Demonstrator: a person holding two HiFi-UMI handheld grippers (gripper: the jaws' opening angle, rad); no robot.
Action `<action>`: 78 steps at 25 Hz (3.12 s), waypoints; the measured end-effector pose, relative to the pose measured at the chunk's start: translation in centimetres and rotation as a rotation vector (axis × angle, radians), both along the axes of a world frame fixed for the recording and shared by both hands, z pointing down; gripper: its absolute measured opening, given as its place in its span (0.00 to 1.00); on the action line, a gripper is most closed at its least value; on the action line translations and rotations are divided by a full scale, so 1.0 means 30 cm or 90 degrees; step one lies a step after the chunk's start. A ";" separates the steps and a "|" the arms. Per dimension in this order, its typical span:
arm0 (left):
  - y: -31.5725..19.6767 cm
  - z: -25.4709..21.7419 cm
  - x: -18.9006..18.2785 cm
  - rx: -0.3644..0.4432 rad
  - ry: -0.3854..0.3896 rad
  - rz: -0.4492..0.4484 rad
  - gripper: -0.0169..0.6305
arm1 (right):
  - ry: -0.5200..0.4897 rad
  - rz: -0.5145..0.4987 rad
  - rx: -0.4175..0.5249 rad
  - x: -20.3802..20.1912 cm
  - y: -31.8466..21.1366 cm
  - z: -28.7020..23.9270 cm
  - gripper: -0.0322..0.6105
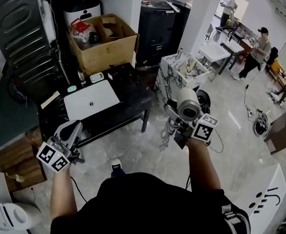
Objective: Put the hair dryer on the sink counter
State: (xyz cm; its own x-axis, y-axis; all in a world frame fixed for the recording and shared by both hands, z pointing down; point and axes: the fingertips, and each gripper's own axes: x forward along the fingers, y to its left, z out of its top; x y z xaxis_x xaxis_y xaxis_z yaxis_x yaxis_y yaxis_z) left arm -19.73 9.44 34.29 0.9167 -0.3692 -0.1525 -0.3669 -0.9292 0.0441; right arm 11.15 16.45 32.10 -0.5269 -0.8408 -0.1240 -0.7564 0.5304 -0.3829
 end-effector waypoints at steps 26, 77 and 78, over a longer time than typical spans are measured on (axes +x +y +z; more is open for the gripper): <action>-0.876 0.053 0.148 -0.020 -0.001 0.065 0.05 | -0.048 0.110 -0.059 0.205 -0.799 0.062 0.31; -1.157 0.023 0.101 -0.018 -0.008 0.069 0.05 | -0.092 0.138 -0.059 0.211 -1.087 0.057 0.31; -1.162 0.021 0.114 -0.016 -0.010 0.065 0.05 | -0.092 0.134 -0.059 0.224 -1.100 0.058 0.31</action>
State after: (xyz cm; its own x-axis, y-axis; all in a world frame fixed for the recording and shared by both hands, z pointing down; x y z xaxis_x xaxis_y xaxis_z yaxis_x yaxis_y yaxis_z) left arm -16.31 -25.42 34.91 0.9519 -0.2775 -0.1300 -0.2714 -0.9604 0.0628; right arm 17.87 -16.54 33.82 -0.3214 -0.9413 -0.1030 -0.7800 0.3249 -0.5348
